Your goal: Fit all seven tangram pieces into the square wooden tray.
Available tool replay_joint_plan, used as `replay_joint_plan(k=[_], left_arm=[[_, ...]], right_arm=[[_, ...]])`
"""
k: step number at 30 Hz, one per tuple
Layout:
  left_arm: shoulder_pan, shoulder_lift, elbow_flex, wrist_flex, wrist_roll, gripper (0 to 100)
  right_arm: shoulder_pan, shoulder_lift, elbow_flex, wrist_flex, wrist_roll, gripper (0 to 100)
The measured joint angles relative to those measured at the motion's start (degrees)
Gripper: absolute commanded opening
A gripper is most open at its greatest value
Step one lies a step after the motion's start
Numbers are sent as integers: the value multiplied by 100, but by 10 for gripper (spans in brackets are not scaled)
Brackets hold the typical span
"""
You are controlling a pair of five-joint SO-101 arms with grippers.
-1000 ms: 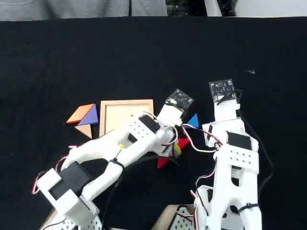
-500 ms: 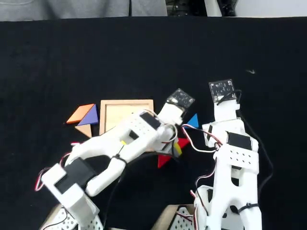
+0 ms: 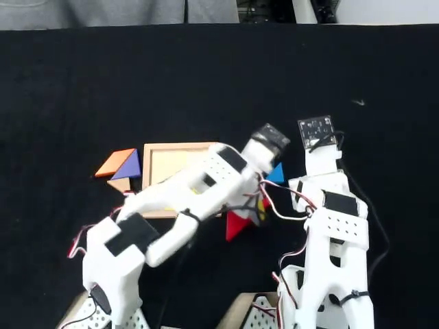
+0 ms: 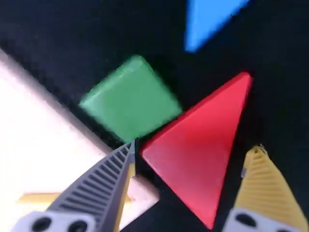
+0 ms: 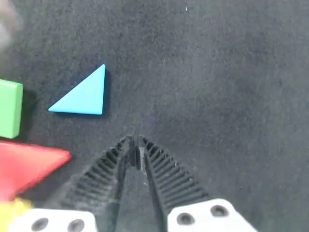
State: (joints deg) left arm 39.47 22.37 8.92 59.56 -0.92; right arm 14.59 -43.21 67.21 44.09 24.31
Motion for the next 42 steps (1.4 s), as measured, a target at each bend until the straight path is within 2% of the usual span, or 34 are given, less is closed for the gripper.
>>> replay_joint_plan(k=[4,12,23,30,42], left_arm=[[343,18,9,0,-273,342],[53,18,9,202,-26,342],[88,70,9,202,18,341],[132,70,9,202,18,229],[316,70,9,202,18,223]], right_arm=[[0,0,0,0,0,11],[0,0,0,0,0,11],[0,0,0,0,0,11],[0,0,0,0,0,11],[0,0,0,0,0,11]])
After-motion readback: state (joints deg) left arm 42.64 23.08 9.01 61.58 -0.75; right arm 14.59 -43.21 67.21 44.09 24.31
